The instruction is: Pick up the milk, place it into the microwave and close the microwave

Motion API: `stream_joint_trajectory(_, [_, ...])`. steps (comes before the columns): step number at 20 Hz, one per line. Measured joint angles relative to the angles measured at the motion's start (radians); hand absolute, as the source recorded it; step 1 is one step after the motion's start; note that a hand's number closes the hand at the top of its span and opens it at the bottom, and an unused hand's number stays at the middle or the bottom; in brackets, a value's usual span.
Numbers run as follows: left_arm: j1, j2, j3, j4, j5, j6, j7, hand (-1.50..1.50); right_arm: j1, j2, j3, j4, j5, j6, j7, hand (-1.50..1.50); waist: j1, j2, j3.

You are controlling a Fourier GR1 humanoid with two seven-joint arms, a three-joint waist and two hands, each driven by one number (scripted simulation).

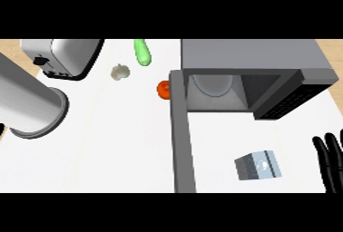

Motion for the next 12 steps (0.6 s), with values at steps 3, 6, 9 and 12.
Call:
stream_joint_trajectory(3, [0.059,0.004,0.048,0.0,0.027,-0.047,-0.012,-1.5,0.043,-0.01,0.003,0.009,0.009,-0.012,-0.022,-1.5,0.001,0.0,0.0])
stream_joint_trajectory(6, [0.076,-0.003,0.065,0.0,0.044,-0.065,-0.011,-1.5,0.037,-0.007,0.005,0.042,0.06,-0.037,-0.032,-1.5,0.002,0.002,0.0])
stream_joint_trajectory(9, [0.102,0.0,0.102,0.001,0.061,-0.095,-0.017,-1.5,0.043,-0.004,-0.037,0.105,0.053,-0.052,-0.073,-1.5,0.003,0.002,0.001])
stream_joint_trajectory(12, [0.134,0.006,0.146,0.001,0.089,-0.124,-0.016,-1.5,0.065,0.007,-0.063,0.183,0.052,-0.072,-0.138,-1.5,0.005,0.002,0.001])
